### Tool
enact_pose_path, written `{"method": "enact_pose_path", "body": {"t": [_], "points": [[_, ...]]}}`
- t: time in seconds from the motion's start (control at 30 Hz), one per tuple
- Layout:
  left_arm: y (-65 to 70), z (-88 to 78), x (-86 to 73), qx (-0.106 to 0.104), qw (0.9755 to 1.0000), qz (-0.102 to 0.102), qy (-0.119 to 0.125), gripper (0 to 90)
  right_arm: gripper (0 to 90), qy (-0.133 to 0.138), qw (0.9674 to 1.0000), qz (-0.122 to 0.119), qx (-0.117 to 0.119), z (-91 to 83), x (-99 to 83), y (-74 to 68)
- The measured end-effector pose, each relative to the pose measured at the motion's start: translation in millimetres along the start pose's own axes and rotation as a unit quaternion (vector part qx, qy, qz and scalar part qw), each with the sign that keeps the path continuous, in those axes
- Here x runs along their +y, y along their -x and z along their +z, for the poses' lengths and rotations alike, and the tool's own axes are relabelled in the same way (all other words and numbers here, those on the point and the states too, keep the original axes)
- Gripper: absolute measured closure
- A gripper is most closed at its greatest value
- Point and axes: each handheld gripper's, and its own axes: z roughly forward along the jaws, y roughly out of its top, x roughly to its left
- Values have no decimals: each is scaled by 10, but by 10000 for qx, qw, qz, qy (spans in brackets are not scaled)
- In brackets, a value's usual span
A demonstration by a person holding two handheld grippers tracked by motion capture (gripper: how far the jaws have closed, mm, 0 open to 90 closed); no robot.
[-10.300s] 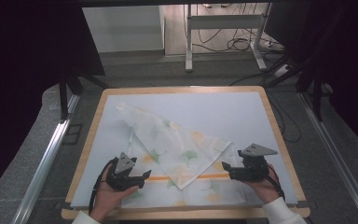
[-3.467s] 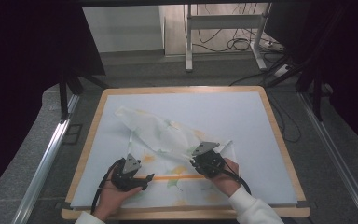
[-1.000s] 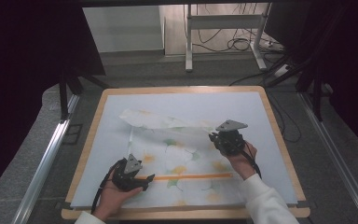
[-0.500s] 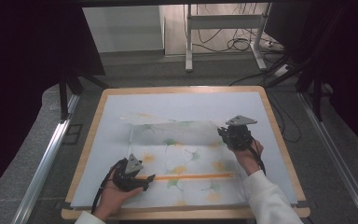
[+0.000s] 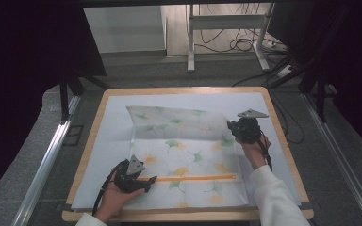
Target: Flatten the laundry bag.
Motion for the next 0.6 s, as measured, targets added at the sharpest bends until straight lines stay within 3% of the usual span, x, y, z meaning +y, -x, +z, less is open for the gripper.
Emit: {"method": "enact_pose_path", "body": {"t": [0.3,0.53,0.57,0.6], "points": [[6,1,1,-2,10000,6,-12,274,823,68,9999,85,-117,160,94,135],[3,-4,-3,7,10000,-5,6,274,810,41,9994,314,-156,333,165,305],[4,-8,-3,12,10000,-5,1,274,779,-22,9995,245,-208,372,171,336],[2,-11,-3,5,10000,-8,3,274,571,-12,9992,190,-351,413,178,376]]}}
